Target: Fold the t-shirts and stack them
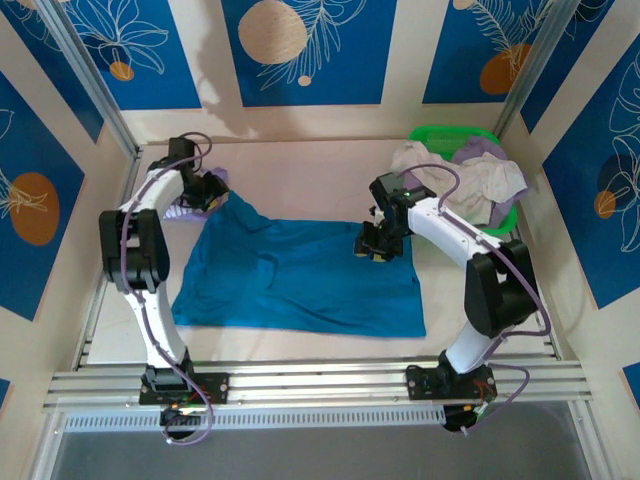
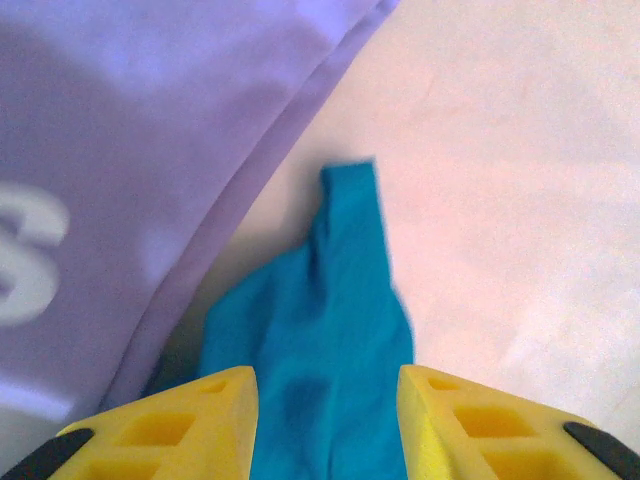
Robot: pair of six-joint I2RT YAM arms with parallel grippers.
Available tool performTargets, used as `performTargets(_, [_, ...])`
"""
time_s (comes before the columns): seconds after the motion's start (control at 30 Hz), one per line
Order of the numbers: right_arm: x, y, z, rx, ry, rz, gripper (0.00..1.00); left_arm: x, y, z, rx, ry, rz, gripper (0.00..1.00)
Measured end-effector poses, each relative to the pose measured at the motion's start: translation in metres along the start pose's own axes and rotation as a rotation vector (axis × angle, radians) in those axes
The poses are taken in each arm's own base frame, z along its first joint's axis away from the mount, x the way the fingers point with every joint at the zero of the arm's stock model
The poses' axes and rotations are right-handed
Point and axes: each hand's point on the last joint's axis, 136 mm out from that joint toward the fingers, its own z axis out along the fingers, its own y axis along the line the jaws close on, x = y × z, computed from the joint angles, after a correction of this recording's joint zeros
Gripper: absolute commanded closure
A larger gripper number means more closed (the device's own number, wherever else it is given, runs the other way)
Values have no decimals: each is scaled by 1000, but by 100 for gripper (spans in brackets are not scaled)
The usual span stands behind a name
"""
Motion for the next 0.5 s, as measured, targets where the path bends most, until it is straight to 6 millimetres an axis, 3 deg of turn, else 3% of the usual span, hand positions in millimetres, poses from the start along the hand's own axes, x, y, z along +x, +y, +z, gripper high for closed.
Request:
performTargets(0.13, [-5, -1, 1, -5, 8, 7, 61, -12, -10, 26, 5, -1, 17, 61])
performTargets(0.37, [-17, -1, -4, -13, -6, 17, 61, -11, -7, 64, -20, 34, 22, 66])
performTargets(0.5, [-20, -2, -9, -14, -12, 17, 61, -12, -4, 72, -31, 39, 19, 77])
